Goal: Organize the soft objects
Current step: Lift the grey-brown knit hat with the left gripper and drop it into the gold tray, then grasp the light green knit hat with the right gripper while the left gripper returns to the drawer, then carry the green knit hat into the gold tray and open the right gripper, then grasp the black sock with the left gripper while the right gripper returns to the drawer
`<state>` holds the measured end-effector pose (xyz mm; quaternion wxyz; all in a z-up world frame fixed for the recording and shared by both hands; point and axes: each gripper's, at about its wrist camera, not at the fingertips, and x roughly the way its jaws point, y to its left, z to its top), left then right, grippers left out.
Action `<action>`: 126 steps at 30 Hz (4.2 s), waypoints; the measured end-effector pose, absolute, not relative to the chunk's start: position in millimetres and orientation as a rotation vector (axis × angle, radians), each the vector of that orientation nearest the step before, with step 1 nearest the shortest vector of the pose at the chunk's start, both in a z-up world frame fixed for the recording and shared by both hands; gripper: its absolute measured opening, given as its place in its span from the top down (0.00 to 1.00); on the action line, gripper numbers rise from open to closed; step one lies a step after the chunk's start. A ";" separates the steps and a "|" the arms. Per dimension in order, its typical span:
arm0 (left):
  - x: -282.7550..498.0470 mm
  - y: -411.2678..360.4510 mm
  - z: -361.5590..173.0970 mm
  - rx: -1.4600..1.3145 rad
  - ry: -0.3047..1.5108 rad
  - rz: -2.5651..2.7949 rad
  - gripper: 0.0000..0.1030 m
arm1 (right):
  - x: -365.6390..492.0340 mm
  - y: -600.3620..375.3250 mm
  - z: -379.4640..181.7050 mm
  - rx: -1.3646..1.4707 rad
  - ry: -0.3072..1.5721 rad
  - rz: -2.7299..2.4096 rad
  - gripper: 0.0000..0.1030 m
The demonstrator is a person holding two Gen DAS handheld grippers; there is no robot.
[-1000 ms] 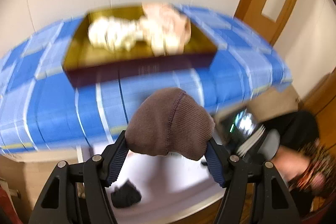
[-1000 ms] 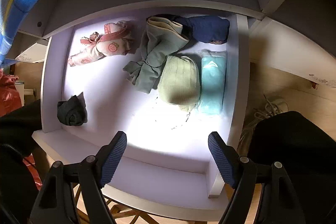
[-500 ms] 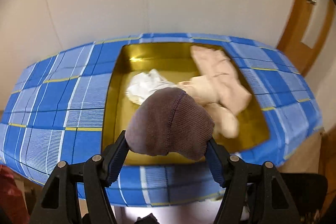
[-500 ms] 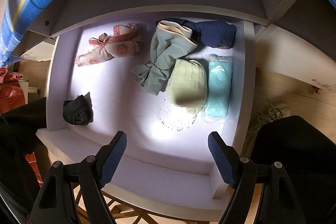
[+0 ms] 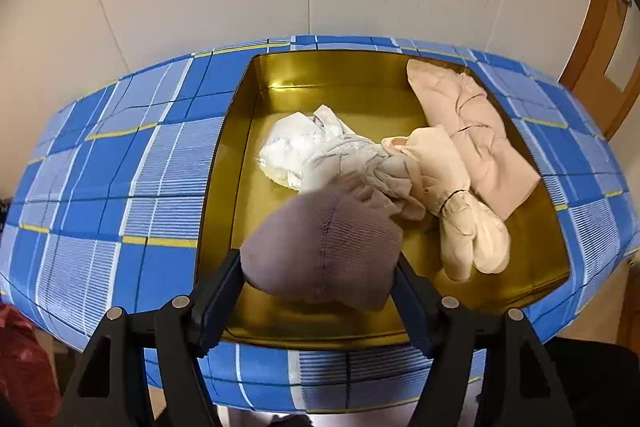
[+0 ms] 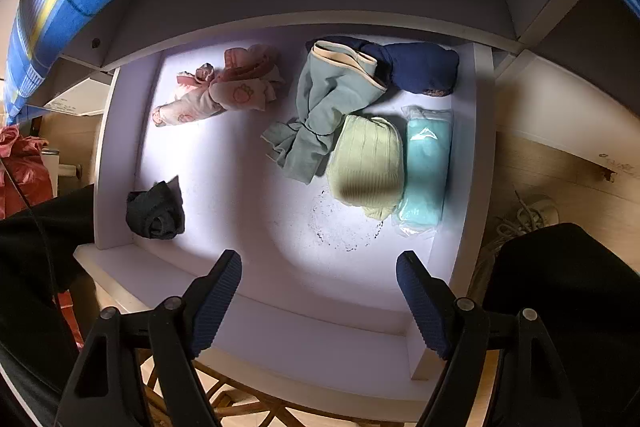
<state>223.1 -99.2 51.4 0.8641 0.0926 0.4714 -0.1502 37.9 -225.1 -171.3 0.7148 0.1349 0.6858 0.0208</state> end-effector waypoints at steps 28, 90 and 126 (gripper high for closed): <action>88.2 -19.1 -26.8 0.022 1.047 -0.403 0.30 | 47.4 -225.2 -195.3 0.178 1.531 -0.012 0.22; 88.1 -26.8 -95.9 0.170 1.208 -0.219 0.30 | 18.7 -168.7 -22.4 0.057 1.159 0.249 0.52; 97.1 30.1 -155.6 -0.082 1.487 -0.056 0.30 | 267.4 -199.1 73.2 0.075 0.818 0.064 0.27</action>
